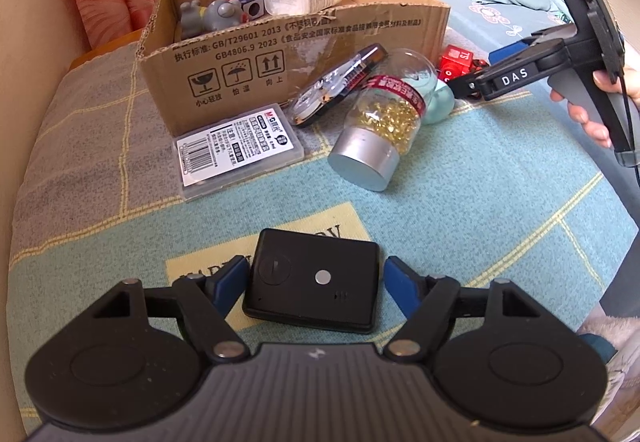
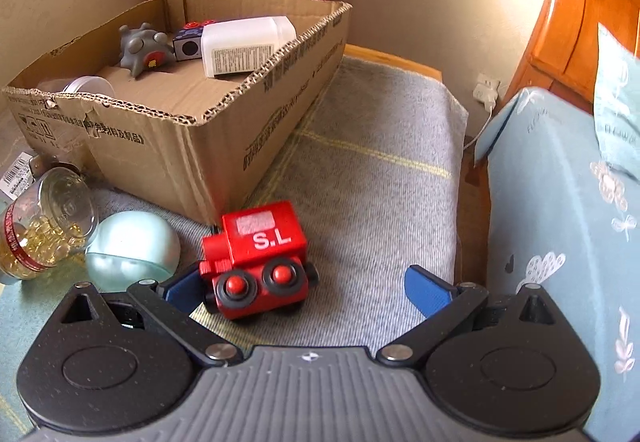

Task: Organize rigid objects
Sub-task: 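Close right tool on red S.L toy train while left tool holds black device, then carry red train into box and open right tool while left tool carries device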

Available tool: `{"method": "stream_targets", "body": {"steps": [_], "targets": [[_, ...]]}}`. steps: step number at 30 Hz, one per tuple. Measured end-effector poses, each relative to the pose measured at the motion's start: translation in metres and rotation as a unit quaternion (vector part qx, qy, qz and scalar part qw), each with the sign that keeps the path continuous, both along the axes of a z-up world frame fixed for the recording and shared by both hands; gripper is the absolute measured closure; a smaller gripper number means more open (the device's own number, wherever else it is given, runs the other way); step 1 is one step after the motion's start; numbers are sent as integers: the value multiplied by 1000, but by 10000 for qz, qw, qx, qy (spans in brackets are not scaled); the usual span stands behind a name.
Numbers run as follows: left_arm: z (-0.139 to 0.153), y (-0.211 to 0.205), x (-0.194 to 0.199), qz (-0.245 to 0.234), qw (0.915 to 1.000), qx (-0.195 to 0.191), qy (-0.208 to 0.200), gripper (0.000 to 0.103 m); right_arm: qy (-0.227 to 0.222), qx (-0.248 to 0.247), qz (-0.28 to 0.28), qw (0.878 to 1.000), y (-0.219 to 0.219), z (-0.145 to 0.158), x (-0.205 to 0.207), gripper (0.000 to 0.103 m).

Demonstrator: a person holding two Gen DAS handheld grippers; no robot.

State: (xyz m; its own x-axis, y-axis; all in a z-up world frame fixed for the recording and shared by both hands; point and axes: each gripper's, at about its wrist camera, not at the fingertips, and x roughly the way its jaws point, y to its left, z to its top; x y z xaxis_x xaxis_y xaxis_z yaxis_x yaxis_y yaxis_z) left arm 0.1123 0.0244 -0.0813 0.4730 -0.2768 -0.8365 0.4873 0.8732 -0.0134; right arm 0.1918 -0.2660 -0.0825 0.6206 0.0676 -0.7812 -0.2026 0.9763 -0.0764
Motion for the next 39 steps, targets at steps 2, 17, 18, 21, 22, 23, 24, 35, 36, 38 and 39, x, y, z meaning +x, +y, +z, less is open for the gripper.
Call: {"method": "stream_targets", "body": {"steps": [2, 17, 18, 21, 22, 23, 24, 35, 36, 38, 39], "targets": [[0, 0, 0, -5, 10000, -5, -5, 28, -89, -51, 162, 9998, 3, 1, -1, 7], [-1, 1, -1, -16, 10000, -10, -84, 23, -152, -84, 961, 9952, 14, 7, 2, 35], [-1, 1, -1, -33, 10000, -13, -82, 24, -144, -79, 963, 9952, 14, 7, 2, 35], [0, 2, -1, -69, 9999, -38, -70, 25, -122, -24, 974, 9952, 14, 7, 2, 41], [0, 2, -1, -80, 9999, -49, -73, 26, -109, 4, 981, 9951, 15, 7, 2, 44], [0, 1, -1, -88, 9999, -50, -80, 28, -91, 29, 968, 9953, 15, 7, 2, 44], [0, 1, -1, -99, 9999, -56, -84, 29, -70, 51, 939, 9955, 15, 8, 2, 45], [5, -3, -1, -248, 9996, 126, -19, 32, 81, -36, 825, 9965, 12, 13, -9, 46], [7, -3, -1, -263, 9996, 119, -17, 32, 90, -34, 821, 9966, 12, 15, -10, 46], [10, -2, -2, -292, 9995, 107, -35, 33, 86, -32, 822, 9966, 11, 18, -13, 46], [12, -3, -2, -300, 9995, 112, -44, 33, 72, -32, 836, 9965, 10, 20, -15, 46]]}}
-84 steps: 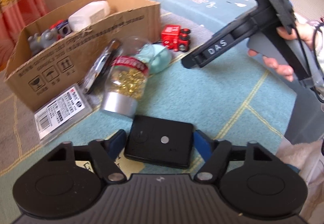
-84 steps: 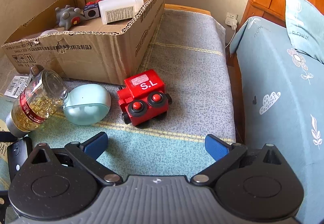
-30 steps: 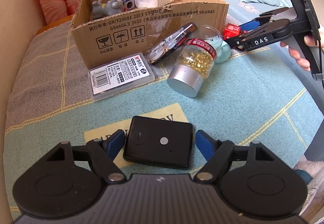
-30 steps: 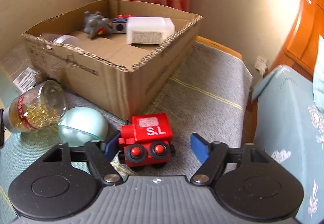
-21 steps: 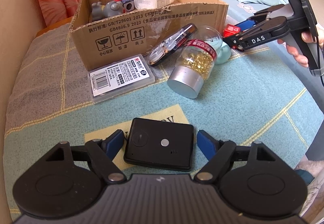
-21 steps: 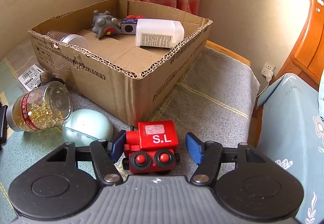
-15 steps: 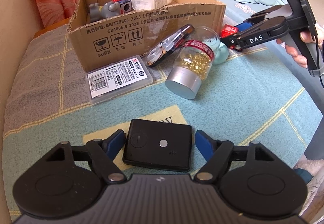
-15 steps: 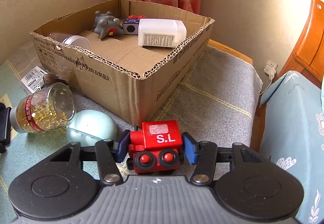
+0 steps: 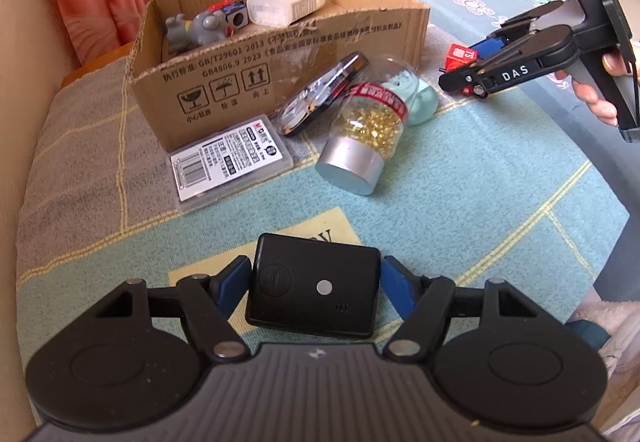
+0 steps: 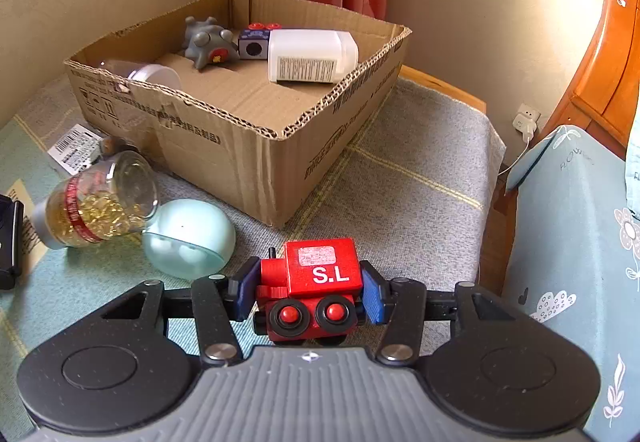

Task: Organize rigid objects
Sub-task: 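Carry red train into box and open right tool while left tool carries device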

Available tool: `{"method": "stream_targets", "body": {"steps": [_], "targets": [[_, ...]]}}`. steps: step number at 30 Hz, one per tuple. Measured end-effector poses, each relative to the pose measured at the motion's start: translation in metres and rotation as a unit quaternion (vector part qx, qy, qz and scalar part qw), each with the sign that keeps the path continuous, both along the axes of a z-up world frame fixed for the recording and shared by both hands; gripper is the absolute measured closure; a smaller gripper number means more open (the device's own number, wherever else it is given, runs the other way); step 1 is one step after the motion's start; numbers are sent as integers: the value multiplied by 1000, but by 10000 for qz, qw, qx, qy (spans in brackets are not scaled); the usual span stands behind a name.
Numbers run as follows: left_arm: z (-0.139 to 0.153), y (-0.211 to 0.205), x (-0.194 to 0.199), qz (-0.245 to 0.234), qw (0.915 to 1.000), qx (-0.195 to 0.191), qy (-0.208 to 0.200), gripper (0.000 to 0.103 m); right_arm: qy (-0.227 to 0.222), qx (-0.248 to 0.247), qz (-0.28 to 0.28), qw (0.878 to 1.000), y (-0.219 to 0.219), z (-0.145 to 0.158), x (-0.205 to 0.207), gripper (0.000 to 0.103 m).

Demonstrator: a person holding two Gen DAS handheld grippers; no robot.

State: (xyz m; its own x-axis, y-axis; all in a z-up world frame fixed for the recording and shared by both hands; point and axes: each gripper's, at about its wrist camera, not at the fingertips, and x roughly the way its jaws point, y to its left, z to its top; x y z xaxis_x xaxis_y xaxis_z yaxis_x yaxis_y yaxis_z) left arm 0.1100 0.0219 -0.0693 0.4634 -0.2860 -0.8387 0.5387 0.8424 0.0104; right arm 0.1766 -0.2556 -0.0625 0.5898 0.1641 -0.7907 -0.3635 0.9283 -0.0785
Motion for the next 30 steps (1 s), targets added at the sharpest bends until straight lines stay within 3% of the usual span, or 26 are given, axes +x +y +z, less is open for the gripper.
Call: {"method": "stream_targets", "body": {"steps": [16, 17, 18, 19, 20, 23, 26, 30], "targets": [[19, 2, -1, -81, 9998, -23, -188, 33, -212, -11, 220, 9995, 5, 36, -23, 46], [21, 3, -1, -82, 9997, -36, -213, 36, -234, 3, 239, 9994, 5, 39, -24, 46], [24, 4, 0, -82, 9997, -36, -244, 44, -255, 28, 263, 9993, 6, 44, -24, 46], [27, 5, 2, -72, 9996, -23, -261, 67, -284, 59, 291, 9992, 6, 48, -24, 46], [29, 6, 5, -37, 9998, -55, -202, 69, -325, 93, 320, 9989, 7, 54, -24, 46], [30, 11, 15, 109, 9998, -143, -98, 69, -500, 135, 390, 9979, 12, 68, -22, 46], [23, 11, 17, 184, 9997, -94, -124, 57, -621, 125, 450, 9970, 19, 75, -19, 46], [17, 4, 11, 166, 9993, -322, 2, 50, -623, 158, 512, 9966, 26, 76, -17, 46]]}}
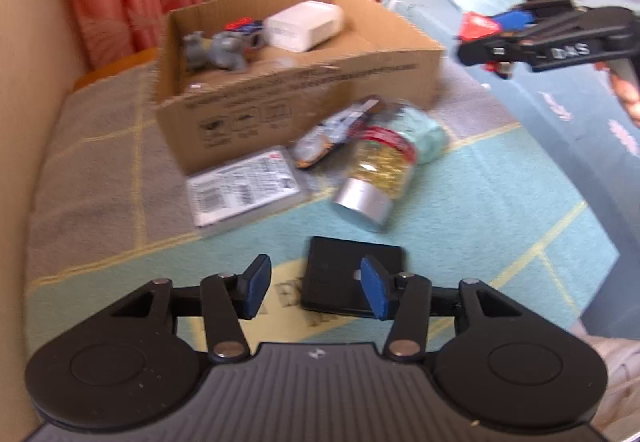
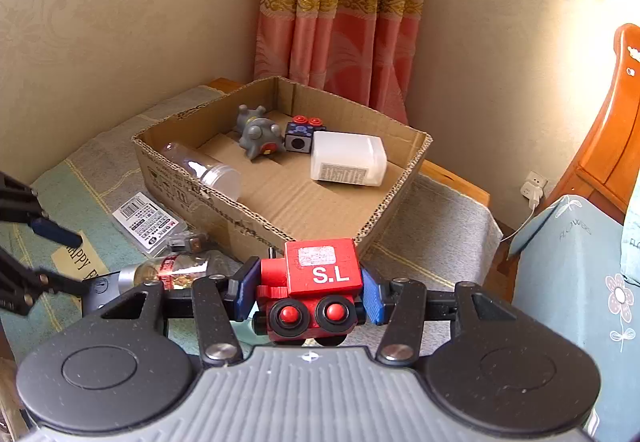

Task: Organize rigid objects
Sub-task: 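Carry red train into box and open right tool while left tool carries device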

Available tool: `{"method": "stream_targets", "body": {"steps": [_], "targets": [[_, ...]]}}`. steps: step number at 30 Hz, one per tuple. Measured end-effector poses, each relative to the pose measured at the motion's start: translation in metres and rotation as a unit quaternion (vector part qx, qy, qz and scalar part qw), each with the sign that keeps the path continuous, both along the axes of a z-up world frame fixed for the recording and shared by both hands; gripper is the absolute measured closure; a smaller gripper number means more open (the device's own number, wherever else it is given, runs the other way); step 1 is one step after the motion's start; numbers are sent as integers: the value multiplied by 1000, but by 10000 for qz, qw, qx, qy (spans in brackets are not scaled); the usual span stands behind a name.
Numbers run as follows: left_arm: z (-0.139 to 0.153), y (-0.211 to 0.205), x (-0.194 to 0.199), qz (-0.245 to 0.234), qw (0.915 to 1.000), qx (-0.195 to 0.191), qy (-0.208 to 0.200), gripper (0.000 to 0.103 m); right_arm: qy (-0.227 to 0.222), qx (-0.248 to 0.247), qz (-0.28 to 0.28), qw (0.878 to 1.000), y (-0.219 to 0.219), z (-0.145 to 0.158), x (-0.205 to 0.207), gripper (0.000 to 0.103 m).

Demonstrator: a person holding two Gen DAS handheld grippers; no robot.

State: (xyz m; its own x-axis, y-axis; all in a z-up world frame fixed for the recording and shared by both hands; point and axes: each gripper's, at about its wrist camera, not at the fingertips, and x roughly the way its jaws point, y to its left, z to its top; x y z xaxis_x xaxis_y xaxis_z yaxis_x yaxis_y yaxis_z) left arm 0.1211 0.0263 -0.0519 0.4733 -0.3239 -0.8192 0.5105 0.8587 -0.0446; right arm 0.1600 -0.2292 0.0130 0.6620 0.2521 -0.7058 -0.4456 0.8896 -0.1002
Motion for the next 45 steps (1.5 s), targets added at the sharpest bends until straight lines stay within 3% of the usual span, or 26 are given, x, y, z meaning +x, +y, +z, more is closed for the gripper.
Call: {"method": "stream_targets", "body": {"steps": [2, 3, 13, 26, 34, 42, 44, 45], "targets": [[-4, -8, -5, -171, 9998, 28, -89, 29, 48, 21, 25, 10000, 3, -3, 0, 46], [-6, -11, -8, -224, 9996, 76, -140, 26, 65, 23, 36, 10000, 4, -5, 0, 46], [-31, -22, 0, -268, 9994, 214, -22, 27, 69, 134, 34, 9999, 2, -4, 2, 46], [-30, -23, -1, -320, 9993, 167, -23, 34, 4, 122, 162, 9998, 15, 4, 12, 46], [-3, -13, -2, -321, 9993, 126, -148, 34, -17, 168, 62, 9998, 24, 13, 40, 46], [30, -5, 4, -243, 9985, 99, -489, 34, 222, 288, -159, 9992, 36, 5, 77, 46], [37, -3, 10, -219, 9980, 109, -586, 34, 366, 337, -211, 9985, 36, 0, 85, 36], [40, -4, 13, -202, 9977, 120, -633, 34, 384, 382, -234, 9983, 36, -1, 86, 18]]}}
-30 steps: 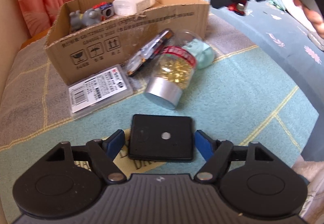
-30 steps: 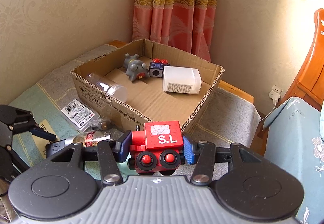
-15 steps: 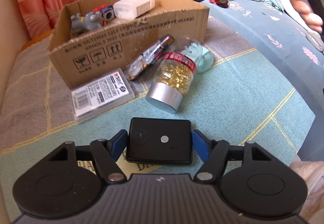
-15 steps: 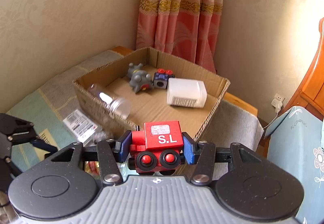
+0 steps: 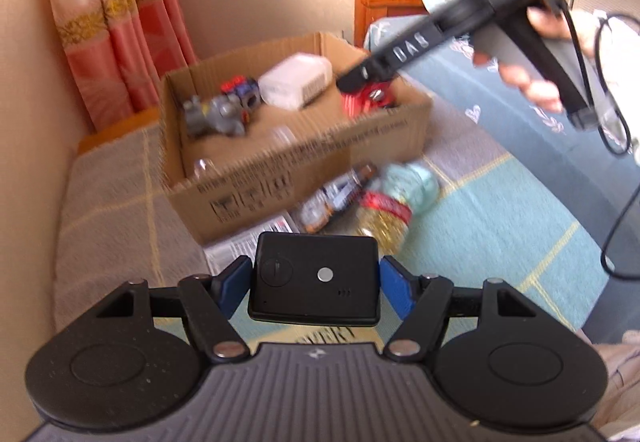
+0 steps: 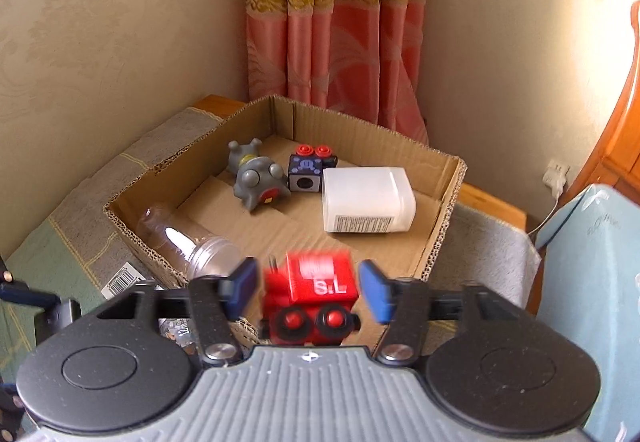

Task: Organize rigid objects
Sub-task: 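Carry red train into box and open right tool while left tool carries device, then lower black device into box and open left tool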

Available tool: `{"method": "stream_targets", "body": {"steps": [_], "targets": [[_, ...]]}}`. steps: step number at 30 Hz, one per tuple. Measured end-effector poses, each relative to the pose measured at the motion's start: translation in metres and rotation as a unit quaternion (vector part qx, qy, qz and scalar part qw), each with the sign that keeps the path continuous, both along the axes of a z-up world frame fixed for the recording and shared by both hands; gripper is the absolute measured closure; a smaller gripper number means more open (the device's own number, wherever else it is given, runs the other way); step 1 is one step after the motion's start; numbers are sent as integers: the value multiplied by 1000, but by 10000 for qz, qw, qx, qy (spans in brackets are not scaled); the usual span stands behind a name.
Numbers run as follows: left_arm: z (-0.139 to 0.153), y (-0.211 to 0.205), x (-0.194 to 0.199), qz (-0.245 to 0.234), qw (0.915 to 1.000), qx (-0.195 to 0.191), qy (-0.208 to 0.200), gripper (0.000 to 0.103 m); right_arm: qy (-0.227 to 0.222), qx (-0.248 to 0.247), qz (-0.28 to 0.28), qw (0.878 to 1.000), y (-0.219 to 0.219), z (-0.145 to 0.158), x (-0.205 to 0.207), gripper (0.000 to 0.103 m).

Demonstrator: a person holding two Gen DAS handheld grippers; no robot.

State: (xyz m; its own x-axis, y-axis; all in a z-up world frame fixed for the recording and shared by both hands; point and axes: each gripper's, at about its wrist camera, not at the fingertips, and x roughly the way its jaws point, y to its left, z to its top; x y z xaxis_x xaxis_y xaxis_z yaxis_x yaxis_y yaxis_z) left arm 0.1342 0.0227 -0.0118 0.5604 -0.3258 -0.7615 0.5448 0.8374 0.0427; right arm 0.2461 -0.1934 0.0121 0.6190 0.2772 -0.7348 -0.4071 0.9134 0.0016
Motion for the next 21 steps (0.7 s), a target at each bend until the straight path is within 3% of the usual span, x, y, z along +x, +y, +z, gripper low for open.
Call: {"method": "stream_targets", "body": {"steps": [1, 4, 12, 21], "targets": [[4, 0, 4, 8, 10000, 8, -51, 34, -9, 63, -43, 10000, -1, 0, -1, 0], [13, -1, 15, 5, 9998, 1, -174, 34, -115, 251, -111, 9996, -5, 3, -10, 0], [35, -11, 57, 47, 9985, -41, -550, 34, -379, -299, -708, 9963, -2, 3, -46, 0], [24, -23, 134, 488, 9982, -8, -361, 34, -399, -116, -1069, 9934, -6, 3, -79, 0]]}}
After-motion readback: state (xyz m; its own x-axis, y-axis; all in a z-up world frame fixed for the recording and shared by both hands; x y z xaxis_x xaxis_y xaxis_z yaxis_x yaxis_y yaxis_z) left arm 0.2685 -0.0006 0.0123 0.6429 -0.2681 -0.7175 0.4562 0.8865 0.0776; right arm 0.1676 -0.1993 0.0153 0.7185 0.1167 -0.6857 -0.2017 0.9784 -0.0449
